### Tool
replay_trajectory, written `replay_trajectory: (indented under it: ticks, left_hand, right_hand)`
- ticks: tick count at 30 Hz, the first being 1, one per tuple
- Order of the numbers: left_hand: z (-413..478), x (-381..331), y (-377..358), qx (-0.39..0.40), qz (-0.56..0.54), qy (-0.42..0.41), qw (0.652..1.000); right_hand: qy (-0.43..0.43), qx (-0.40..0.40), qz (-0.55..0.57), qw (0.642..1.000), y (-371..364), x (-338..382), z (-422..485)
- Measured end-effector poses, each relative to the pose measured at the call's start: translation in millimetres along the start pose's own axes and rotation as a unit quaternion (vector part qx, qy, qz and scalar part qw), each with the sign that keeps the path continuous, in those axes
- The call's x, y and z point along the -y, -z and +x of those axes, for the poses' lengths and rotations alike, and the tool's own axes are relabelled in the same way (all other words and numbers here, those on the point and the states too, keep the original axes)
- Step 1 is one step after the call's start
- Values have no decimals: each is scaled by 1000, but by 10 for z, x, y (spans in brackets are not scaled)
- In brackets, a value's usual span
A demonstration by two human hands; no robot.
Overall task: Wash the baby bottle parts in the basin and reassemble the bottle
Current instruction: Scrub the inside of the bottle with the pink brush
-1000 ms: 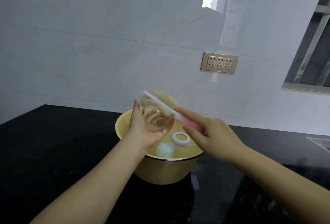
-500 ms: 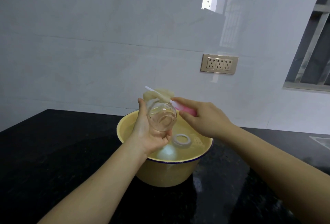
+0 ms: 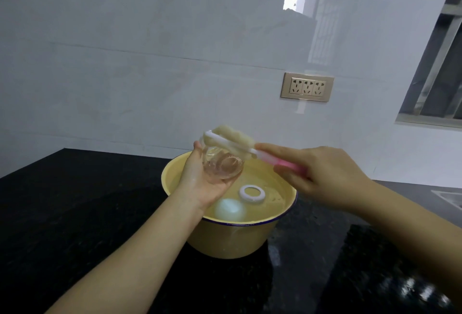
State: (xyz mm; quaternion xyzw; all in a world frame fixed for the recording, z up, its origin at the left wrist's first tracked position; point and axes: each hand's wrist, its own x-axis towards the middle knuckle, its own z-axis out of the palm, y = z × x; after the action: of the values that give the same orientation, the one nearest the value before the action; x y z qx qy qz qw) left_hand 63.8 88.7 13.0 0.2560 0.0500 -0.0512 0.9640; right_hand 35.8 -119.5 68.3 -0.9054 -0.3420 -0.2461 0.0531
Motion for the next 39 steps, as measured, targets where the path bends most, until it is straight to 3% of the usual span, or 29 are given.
replay_trajectory:
  ticks: [5,9,18,27,33,39]
  left_hand:
    - [-112,4,-19,24,-11,30,999]
    - [-124,9,-39,36,-4,68,997]
    - [-109,23,-75,28,50,34,998]
    - [-72,27,-55,42,42,4,998]
    - [-56,12,-57,0,12,-41,999]
    - [-62,-2,-16,11,52,-9,999]
  right_hand:
    - [19,-24,-23,999,-175,53,-31]
    - [-28,-3,0,1000,-200,60,89]
    - [-58,-13,-9,998,-357,27,412]
    - [-70,-8,171,983,-423,-42,275]
    - [-34,-16,222,974,-427,-70,-11]
    - [7,-15,83,996,-358,-65,-102]
